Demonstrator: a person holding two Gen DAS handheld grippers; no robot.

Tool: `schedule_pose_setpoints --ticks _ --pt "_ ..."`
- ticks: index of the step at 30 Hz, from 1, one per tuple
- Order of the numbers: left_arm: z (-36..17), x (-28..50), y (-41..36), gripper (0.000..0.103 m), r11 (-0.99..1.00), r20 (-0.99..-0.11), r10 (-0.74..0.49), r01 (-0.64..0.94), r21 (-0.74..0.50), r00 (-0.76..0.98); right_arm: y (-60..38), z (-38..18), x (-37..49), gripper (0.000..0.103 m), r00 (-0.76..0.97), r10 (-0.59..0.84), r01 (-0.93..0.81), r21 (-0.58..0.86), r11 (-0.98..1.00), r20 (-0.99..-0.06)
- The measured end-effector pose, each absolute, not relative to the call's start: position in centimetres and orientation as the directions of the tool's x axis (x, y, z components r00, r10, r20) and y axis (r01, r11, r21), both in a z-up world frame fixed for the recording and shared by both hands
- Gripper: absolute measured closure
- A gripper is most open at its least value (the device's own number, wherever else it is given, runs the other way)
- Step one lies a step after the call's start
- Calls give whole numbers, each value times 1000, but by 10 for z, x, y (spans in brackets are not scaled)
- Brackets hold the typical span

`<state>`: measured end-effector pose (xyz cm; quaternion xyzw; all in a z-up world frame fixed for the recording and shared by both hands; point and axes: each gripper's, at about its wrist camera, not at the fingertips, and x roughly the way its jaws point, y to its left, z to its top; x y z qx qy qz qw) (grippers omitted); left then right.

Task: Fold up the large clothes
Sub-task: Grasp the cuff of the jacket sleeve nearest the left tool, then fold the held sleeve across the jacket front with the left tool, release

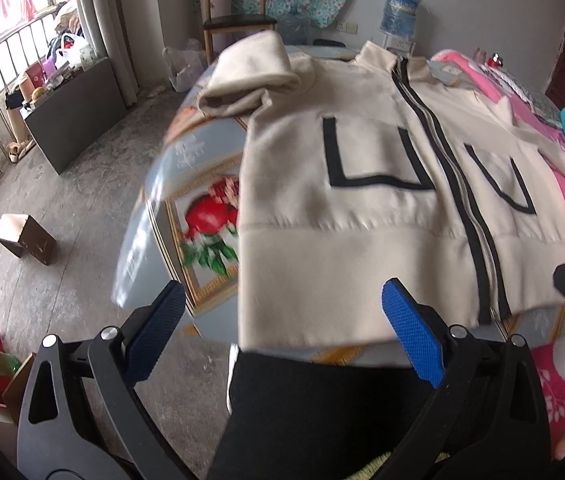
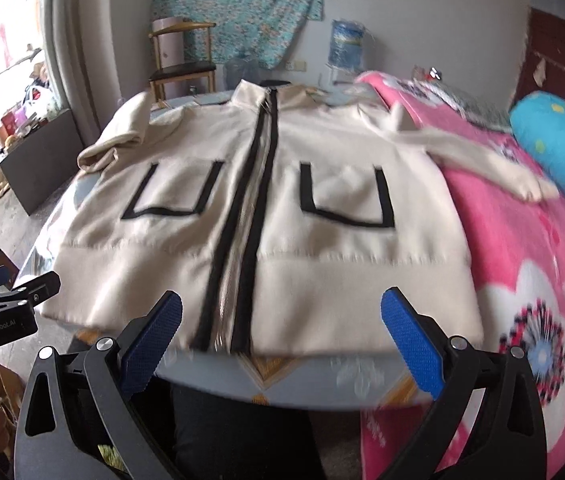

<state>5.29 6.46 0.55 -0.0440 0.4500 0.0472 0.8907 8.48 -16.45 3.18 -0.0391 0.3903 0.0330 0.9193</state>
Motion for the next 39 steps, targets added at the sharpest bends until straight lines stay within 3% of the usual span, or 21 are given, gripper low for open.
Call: schedule_pose_setpoints --ticks 11,17,21,27,28,30,32,33,36,39 --pt "44 139 114 8 995 -682 -87 24 -102 726 -95 82 248 6 522 455 -414 252 875 -722" --pt "46 213 130 8 972 -680 -214 84 -219 702 -56 66 336 6 398 550 -438 374 817 -734" --pt "28 282 115 8 1000 -748 -26 25 -13 663 -57 47 375 6 349 587 -389 457 800 -730" --pt "-2 363 105 8 985 -800 143 -2 175 583 -96 23 383 6 384 572 -320 477 819 -725" --pt "-4 370 107 12 982 -804 156 -2 189 574 -101 19 384 6 385 564 -312 472 825 -731" --pt "-9 380 115 53 980 -825 165 6 200 541 -114 11 382 6 388 542 -299 454 839 -745" --pt "-3 385 128 76 989 -848 132 -7 150 514 -128 6 378 6 402 523 -292 437 851 -751" --pt "3 386 132 92 991 -852 120 -9 134 510 -134 6 379 6 407 522 -288 436 852 -750" --pt "35 383 143 98 998 -846 58 -10 63 530 -154 8 378 6 424 528 -272 453 849 -736" --pt "87 369 144 98 979 -782 -197 81 -186 591 -173 8 380 6 449 536 -250 476 843 -715"
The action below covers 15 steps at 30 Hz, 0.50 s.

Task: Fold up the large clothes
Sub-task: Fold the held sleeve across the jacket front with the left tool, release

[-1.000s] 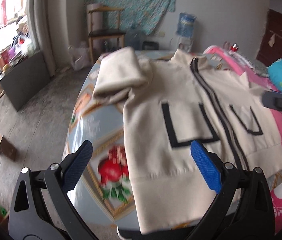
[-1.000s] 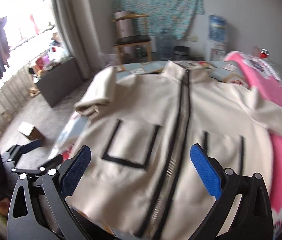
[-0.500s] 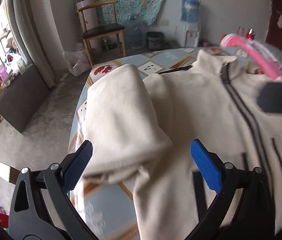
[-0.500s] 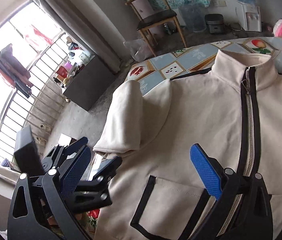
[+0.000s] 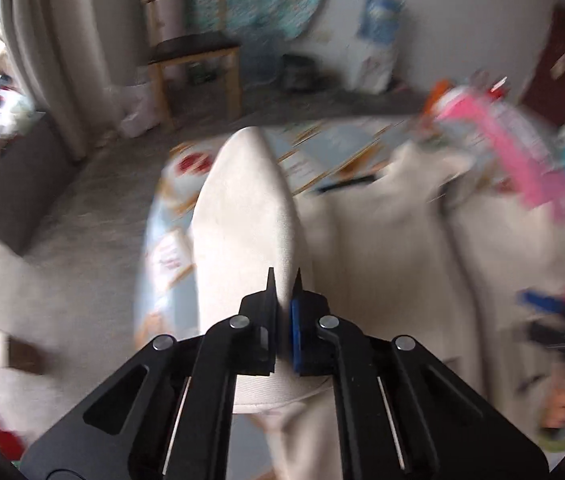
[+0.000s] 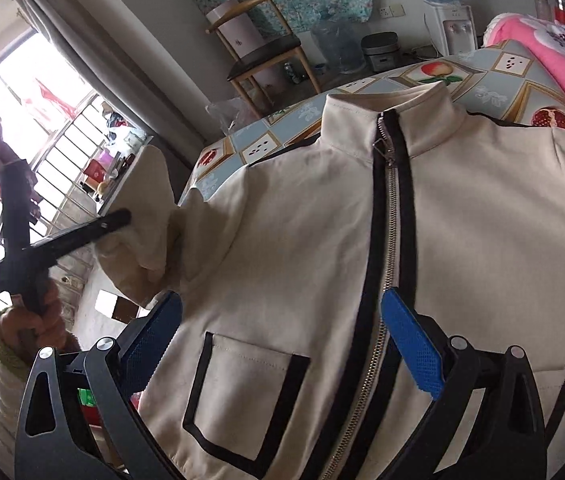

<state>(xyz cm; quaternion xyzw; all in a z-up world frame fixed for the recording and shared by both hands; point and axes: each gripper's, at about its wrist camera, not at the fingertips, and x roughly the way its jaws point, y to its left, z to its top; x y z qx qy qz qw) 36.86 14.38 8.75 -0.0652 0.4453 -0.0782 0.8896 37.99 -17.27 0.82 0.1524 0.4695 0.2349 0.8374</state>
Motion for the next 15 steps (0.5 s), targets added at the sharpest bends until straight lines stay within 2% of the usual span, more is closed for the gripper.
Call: schedule_pose_setpoints --ticks 2,3,4,6,10,12,15 --pt "119 353 144 98 901 -672 -422 194 -389 608 -185 9 378 6 464 539 -233 490 840 -703" --pt "129 346 146 98 863 -619 -487 232 -448 616 -190 8 376 6 470 538 -225 494 840 -700" --pt "135 338 150 98 830 -570 -533 255 -495 625 -194 7 374 6 475 535 -216 496 841 -699" --pt "125 332 159 97 804 -553 -557 234 -547 620 -201 3 369 6 478 529 -200 499 843 -701" --pt "55 336 189 95 803 -655 -519 49 -595 549 -206 -4 365 6 462 522 -180 501 847 -717" --pt "12 333 203 95 837 -737 -448 -53 -545 506 -205 -4 365 6 445 532 -176 513 840 -720" --pt "-27 323 225 94 839 -780 -408 -142 -526 474 -199 -3 369 6 405 573 -176 555 813 -712"
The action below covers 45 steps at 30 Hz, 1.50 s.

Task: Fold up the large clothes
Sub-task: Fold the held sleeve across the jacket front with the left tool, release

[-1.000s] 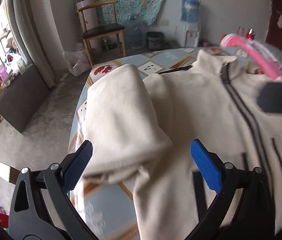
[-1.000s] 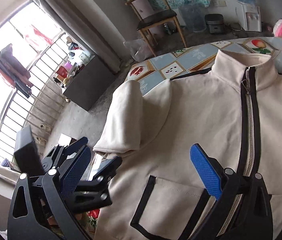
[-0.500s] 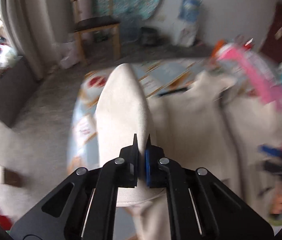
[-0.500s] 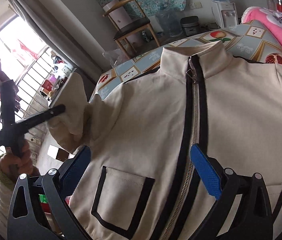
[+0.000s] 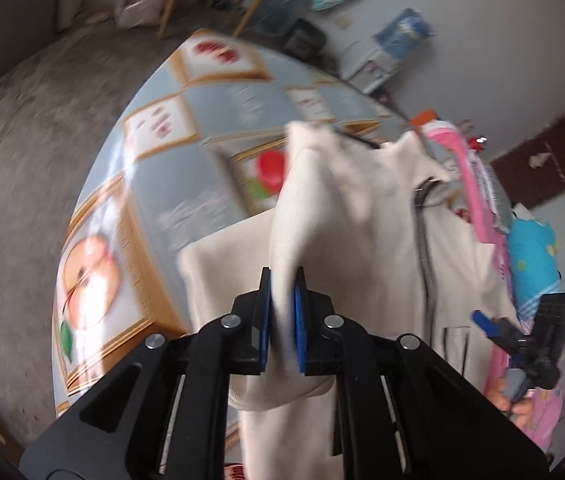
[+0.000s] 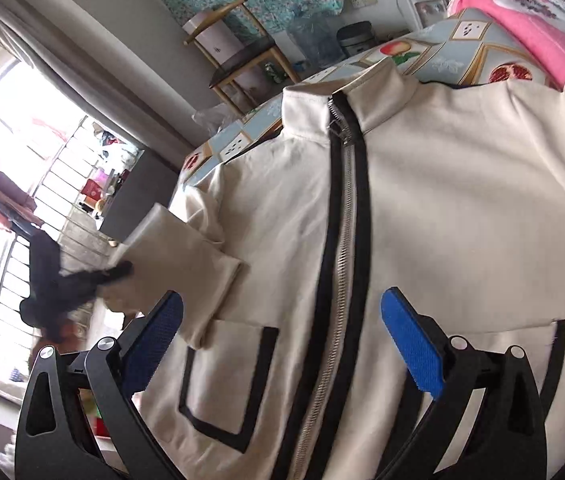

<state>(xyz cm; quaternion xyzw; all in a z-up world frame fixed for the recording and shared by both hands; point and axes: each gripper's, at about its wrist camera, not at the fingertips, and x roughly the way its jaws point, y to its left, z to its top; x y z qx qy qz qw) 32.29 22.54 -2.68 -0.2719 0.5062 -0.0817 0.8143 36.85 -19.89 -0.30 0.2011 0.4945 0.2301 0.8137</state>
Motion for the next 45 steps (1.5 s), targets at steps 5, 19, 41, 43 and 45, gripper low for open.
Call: schedule_pose_setpoints --ticks 5,19,41,43,45 --pt "-31 302 237 79 847 -777 -384 -144 -512 499 -166 -5 383 11 271 673 -195 645 739 -688" --pt "-9 257 158 62 989 -800 -150 95 -116 581 -77 -68 412 63 42 646 -112 639 761 -762" --pt "4 225 131 53 961 -762 -216 272 -54 611 -138 63 422 98 395 547 -252 486 837 -738" --pt "-4 232 129 53 966 -781 -190 256 -40 595 -169 78 424 98 443 513 -227 461 858 -735" --pt "-13 243 125 53 976 -800 -130 219 1 586 -209 86 424 98 486 466 -172 442 881 -740"
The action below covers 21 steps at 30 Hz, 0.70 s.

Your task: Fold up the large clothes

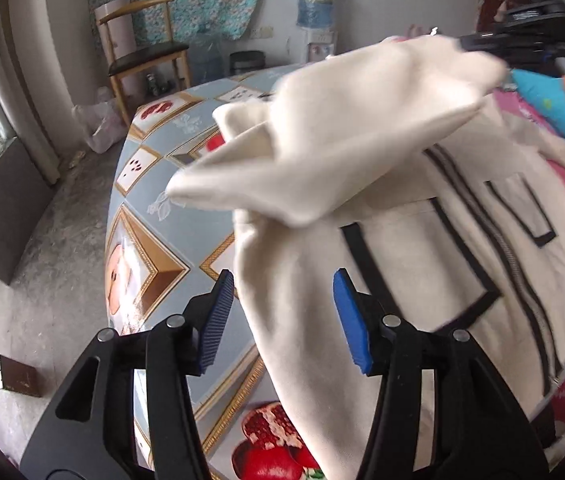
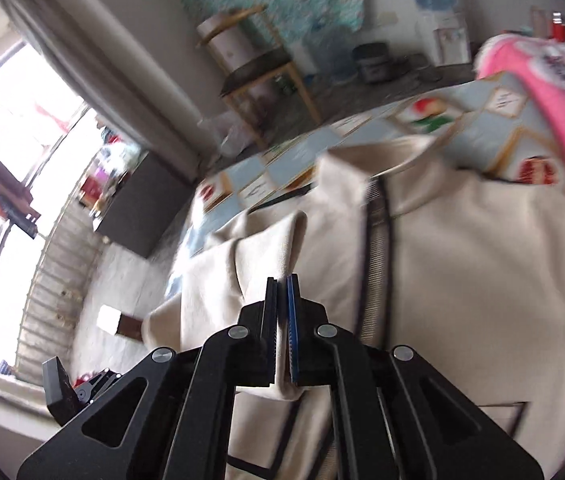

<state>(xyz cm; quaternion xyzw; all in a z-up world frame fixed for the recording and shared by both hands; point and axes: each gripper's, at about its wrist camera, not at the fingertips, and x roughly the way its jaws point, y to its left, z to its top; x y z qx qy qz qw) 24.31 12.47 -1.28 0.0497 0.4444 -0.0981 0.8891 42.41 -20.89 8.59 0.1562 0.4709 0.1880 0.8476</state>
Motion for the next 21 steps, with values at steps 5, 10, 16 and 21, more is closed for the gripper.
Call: schedule_pose_setpoints --ticks 5,10,16,21 --pt "-32 274 119 53 986 -841 28 123 112 540 -309 57 426 98 511 365 1 425 905 -778" --pt "-39 291 118 53 982 -849 100 86 168 519 -360 -1 430 98 473 331 139 441 887 -816" --pt "-39 295 115 53 976 -847 123 90 197 517 -344 -29 416 90 393 389 81 452 888 -833" --pt "-39 296 116 53 982 -847 111 74 174 521 -313 -14 405 51 395 324 -39 336 941 -860"
